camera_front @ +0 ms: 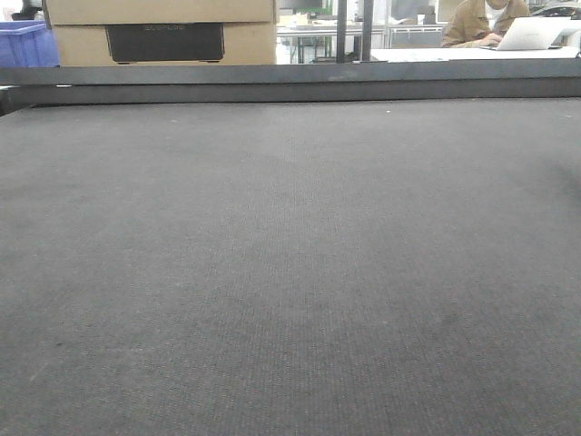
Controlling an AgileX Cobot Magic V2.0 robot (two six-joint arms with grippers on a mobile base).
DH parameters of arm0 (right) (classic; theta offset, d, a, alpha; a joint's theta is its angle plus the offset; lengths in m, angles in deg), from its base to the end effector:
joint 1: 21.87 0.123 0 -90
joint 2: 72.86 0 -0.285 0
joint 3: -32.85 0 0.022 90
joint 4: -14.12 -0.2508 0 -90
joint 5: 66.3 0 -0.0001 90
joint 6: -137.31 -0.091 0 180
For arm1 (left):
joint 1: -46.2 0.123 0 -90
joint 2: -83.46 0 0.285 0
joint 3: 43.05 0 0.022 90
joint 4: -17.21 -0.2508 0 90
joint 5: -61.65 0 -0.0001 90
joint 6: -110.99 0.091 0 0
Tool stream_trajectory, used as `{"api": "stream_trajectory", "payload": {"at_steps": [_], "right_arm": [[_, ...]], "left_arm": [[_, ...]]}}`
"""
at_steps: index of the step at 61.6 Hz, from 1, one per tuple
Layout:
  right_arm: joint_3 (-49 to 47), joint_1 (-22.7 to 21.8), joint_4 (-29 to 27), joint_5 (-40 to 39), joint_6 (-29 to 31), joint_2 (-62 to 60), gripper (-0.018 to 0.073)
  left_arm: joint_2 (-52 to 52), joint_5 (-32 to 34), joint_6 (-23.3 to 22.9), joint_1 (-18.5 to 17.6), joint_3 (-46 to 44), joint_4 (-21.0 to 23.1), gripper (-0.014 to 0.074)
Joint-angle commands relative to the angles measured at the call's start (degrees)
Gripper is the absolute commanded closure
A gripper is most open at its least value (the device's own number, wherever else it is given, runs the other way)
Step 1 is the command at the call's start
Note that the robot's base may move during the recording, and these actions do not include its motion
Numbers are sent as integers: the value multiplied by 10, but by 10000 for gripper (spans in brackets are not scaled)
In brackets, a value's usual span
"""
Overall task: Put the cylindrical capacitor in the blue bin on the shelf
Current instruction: 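Close the left gripper on the orange cylinder, the right on the capacitor, then lift both held cylinders up off the table surface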
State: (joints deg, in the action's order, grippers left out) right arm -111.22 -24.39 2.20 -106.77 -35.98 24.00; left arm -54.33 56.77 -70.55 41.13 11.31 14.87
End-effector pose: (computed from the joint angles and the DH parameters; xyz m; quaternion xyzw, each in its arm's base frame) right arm 0.3222 -0.0264 0.2470 0.0774 0.7207 -0.0493 0.6872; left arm 0.1293 -0.0111 0.2895 0.0385 0.7731 -0.0223 0.6327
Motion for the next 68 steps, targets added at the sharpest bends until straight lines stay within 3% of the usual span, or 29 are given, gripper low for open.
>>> {"api": "stream_trajectory", "payload": {"at_steps": [1, 8, 16, 28, 36, 53, 68], "right_arm": [[7, -2, 16, 52, 3, -73, 721], [7, -2, 17, 122, 3, -139, 721], [7, -2, 17, 150, 3, -179, 721], [7, -2, 17, 178, 3, -198, 721], [7, -2, 17, 191, 3, -198, 721], [7, -2, 17, 195, 3, -198, 721], [7, -2, 17, 199, 3, -198, 721]], "left_arm": [[61, 108, 2, -2, 17, 5, -13], [177, 200, 2, -2, 14, 27, -13], [315, 312, 2, -2, 2, 82, -13], [469, 401, 2, 1, -33, 98, -13], [537, 425, 2, 15, -63, 152, -13], [640, 437, 2, 20, -141, 154, -13], [711, 438, 2, 54, -198, 157, -13]]}}
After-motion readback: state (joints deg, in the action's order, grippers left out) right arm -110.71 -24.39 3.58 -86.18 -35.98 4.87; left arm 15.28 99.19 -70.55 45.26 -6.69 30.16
